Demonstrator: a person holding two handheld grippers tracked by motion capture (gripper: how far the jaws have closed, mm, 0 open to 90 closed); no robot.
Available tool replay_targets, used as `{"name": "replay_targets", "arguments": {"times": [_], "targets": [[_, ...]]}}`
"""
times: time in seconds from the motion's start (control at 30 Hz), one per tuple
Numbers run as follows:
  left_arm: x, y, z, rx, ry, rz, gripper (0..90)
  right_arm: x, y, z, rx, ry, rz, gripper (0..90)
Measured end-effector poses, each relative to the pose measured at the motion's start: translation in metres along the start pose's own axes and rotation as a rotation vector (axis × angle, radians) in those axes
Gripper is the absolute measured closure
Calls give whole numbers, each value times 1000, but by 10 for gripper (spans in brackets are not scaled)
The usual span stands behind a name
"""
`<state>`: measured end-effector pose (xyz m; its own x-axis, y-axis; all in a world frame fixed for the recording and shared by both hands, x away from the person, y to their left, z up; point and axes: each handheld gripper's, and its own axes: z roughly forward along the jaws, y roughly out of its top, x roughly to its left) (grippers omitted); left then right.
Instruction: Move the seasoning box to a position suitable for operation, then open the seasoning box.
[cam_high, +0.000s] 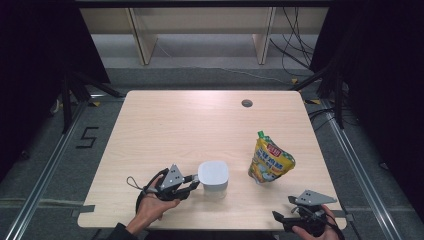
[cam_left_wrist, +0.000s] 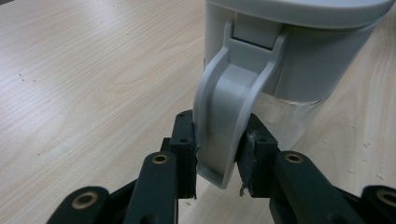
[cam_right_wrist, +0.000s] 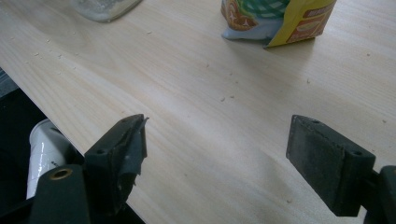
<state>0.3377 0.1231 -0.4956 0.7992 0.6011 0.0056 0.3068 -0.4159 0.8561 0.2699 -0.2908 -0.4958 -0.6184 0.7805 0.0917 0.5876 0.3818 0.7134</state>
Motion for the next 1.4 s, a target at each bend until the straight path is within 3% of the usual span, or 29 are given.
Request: {"name": "replay_targets", "arguments": {"times": [0.1,0.17,0.2,0.37,0.47,0.5,0.53,0.63,0.67,0.7,0.8,1.0,1.07,1.1,1.2,1.23,1.27,1.3,1.33,1.4], "targets": [[-2,0,-1,3,1,-13,695,1,0,0,-2,-2,2,211],[-1,-1,-1,-5,-2,7,694,3,0,0,8,-5,30,211],[-3,-2,-1,-2,-7,-20,694,3,0,1,17,14,35,210],[0,-2,-1,-3,-21,-10,692,1,0,0,0,-5,-2,210],[0,-1,-2,5,-7,2,685,4,0,0,15,11,28,210],[-1,-1,-2,3,-21,-21,677,2,0,1,2,9,5,210],[-1,0,-3,-4,-17,-16,649,2,0,1,-2,0,-5,210],[1,4,-8,-38,-58,-66,516,2,0,1,-2,0,-4,210],[4,6,-11,-29,-63,-37,468,3,0,1,3,5,10,210],[2,7,-14,-22,-53,-68,436,3,0,1,4,7,16,210],[0,8,-21,-8,-82,-72,361,3,1,2,8,0,-17,210],[-1,8,-26,-15,-87,-109,302,6,2,1,6,8,-4,209],[-1,10,-29,-25,-83,-108,295,5,2,2,3,9,-21,208],[1,11,-31,-14,-77,-78,291,4,2,1,4,-3,-26,207],[-1,13,-35,-34,-75,-104,315,5,2,2,8,8,-21,207],[-1,15,-37,-34,-71,-107,337,7,2,1,14,10,5,207],[-2,17,-39,-41,-66,-118,371,6,2,2,7,8,-17,206],[-1,18,-41,-48,-71,-116,428,6,2,2,7,6,-17,206],[-1,20,-45,-65,-56,-95,563,6,2,2,14,8,-18,206],[-3,22,-46,-76,-40,-71,693,6,2,3,3,18,-17,205]]}}
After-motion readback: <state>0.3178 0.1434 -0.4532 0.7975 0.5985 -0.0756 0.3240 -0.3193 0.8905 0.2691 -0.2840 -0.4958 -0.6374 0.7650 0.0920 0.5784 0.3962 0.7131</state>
